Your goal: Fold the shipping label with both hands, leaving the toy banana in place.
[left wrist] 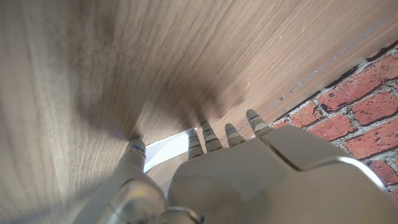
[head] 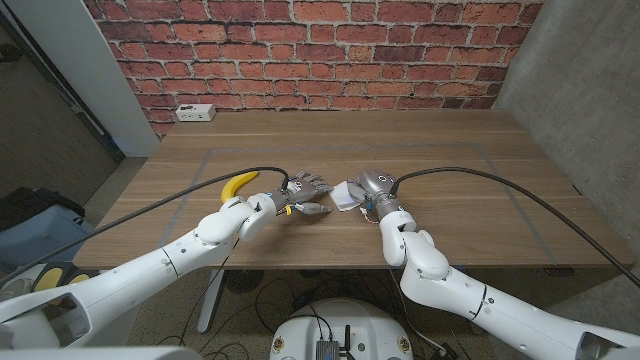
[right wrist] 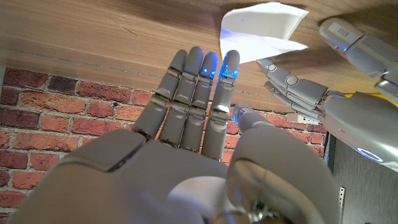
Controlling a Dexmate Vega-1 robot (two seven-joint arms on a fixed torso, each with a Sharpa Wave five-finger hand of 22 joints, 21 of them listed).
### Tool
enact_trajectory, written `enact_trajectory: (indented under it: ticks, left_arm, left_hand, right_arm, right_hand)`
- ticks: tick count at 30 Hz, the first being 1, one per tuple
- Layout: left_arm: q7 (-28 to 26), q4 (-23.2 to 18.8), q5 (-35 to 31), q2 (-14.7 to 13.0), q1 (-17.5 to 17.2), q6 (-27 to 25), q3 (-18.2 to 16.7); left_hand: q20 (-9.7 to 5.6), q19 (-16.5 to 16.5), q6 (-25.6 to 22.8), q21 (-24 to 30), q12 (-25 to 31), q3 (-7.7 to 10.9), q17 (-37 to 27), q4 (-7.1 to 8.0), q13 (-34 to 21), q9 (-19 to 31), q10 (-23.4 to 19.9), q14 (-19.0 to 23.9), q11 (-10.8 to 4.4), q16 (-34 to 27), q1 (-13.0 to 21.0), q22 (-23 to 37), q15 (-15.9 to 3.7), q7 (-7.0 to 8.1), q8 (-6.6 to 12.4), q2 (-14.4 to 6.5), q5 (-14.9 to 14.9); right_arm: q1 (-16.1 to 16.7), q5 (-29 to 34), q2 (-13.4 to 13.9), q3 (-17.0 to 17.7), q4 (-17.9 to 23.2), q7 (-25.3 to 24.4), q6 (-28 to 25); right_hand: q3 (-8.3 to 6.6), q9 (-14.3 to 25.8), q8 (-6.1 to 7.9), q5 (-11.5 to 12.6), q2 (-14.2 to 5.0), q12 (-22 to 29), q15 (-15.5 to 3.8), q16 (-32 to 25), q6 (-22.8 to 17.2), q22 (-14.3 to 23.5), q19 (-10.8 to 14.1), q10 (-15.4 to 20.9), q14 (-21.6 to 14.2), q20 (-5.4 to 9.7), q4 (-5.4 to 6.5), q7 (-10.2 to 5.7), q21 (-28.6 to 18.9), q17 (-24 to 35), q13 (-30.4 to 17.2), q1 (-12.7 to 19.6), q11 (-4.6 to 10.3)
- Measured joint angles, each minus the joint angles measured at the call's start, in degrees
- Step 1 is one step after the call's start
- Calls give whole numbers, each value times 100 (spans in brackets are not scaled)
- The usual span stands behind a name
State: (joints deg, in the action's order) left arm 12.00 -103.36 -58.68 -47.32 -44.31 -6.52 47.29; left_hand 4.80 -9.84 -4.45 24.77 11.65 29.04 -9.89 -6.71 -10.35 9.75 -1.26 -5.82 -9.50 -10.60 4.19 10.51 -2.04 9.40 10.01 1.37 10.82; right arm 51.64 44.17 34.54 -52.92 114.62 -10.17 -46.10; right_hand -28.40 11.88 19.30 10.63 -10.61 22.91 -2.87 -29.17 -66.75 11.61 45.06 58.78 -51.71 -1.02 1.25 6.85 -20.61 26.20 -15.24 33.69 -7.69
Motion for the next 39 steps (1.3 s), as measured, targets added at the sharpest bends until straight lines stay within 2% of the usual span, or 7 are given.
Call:
enact_trajectory:
  ticks: [9, 18, 22, 25, 39]
  left_arm:
    - [-7, 7, 11, 15, 3, 0, 0]
    - [13, 13, 21, 30, 17, 0, 9]
    - [18, 16, 23, 34, 19, -1, 12]
    - [24, 17, 26, 35, 22, -3, 14]
    - [28, 3, 29, 25, 11, -18, 19]
  left_hand:
    - [0, 0, 11, -22, 1, 0, 0, 0, -2, -2, 0, 0, 0, 0, 6, 0, 0, 11, -14, -6, 0]
    - [0, 0, 21, -22, 1, 0, 0, 0, -8, -4, 30, 0, 31, 0, 6, 0, 0, 19, -25, -6, -2]
    - [0, 0, 30, -22, 1, 0, 0, 1, -5, -4, 30, 0, 31, 0, 7, 0, 0, 12, -4, -7, -2]
    - [0, 0, 31, -22, -22, 0, 0, 1, -3, -3, 30, 0, 31, 0, 23, 0, 0, 11, -3, -23, -3]
    - [0, 0, 80, -61, -26, -11, 0, 5, 6, 0, 64, 0, 0, 0, 45, 0, 0, -18, -3, -45, -4]
  right_arm:
    - [40, -152, 20, 80, -23, -50, 182]
    - [53, -416, 4, 133, -145, -98, 454]
    - [50, -495, -13, 133, -181, -98, 499]
    - [35, -550, -23, 133, -206, -94, 518]
    - [-69, -675, -27, 60, -255, 43, 463]
  right_hand:
    - [-11, 0, -25, 0, -1, -37, 56, 100, 64, 0, -2, -56, 56, -2, 79, 64, -2, -50, 7, -75, -56]
    - [-14, -17, -27, 0, -10, -78, 64, 144, 64, -1, -46, -65, 63, -1, 128, 63, -41, -98, 62, -143, -65]
    - [-14, -17, -27, 0, -33, -77, 62, 145, 40, -1, -44, -39, -43, 0, 128, 39, -41, -98, 88, -165, -82]
    - [-14, -44, -27, 0, -33, -77, 50, 139, -117, -14, 10, 121, -174, -11, 128, 53, -90, -98, 115, -165, -86]
    - [-35, -43, 0, 0, -33, -54, 31, 111, -194, -12, 102, 274, -318, 40, 149, 113, -174, -97, 125, -164, -90]
